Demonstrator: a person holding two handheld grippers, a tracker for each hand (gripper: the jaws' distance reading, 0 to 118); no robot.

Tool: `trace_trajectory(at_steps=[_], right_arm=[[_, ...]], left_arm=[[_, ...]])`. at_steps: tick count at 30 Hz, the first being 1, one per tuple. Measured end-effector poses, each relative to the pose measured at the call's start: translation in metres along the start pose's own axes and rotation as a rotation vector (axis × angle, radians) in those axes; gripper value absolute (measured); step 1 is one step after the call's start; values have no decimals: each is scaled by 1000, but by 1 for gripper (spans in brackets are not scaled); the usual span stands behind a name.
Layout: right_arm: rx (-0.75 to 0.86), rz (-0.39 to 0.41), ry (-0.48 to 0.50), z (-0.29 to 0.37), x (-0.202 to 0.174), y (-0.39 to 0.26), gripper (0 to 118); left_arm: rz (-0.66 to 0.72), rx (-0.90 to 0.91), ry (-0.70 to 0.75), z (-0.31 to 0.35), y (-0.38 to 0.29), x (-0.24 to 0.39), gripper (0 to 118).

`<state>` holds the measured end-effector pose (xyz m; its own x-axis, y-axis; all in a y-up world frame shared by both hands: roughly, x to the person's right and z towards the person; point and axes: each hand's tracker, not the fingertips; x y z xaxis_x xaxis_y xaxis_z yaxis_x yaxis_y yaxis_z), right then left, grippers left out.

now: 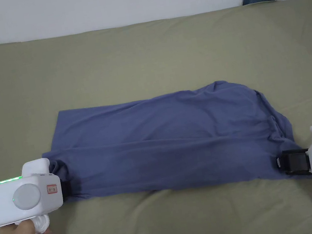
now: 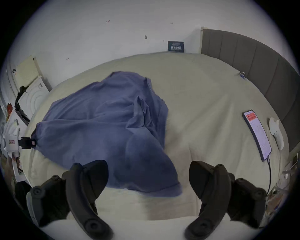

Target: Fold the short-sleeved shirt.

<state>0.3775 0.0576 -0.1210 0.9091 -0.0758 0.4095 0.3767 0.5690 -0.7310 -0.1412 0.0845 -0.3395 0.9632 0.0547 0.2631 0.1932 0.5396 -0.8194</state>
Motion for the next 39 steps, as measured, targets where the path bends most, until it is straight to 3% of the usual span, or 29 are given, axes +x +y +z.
trace_trajectory(at_steps=[1,3,8,15,27,28,29,30,31,33,35,39], right_arm=[[5,-3,6,-3,2,2,9],[45,-49,50,-1,5,-1,9],[59,1,8,42,-11,-1,9],[66,-2,47,80,-4,-28,9],[34,-15,47,76,-3,-65,10],[26,-20,52,74,-1,-64,25],[19,-21,51,75,-1,-63,53],[15,-18,34,76,-2,-62,94],[17,-12,17,77,-2,-60,117],[100,-11,25,95,-4,-55,107],[99,-34,-2,100,-8,-35,106],[149,-34,12,85,-11,-9,91]], left_arm=[[-1,0,2,0,-1,0,11],[-16,7,9,6,-2,2,10],[-42,48,30,24,-5,2,10],[-53,57,40,59,-38,-6,10],[-18,16,30,70,-79,-16,10],[-8,17,23,69,-79,-17,16],[-2,11,7,68,-79,-19,40],[5,13,-9,69,-79,-21,82],[7,15,-16,70,-78,-23,118],[-36,122,-6,82,-69,-24,109],[-39,95,4,84,-53,-21,105],[-33,134,-2,76,-16,-13,75]])
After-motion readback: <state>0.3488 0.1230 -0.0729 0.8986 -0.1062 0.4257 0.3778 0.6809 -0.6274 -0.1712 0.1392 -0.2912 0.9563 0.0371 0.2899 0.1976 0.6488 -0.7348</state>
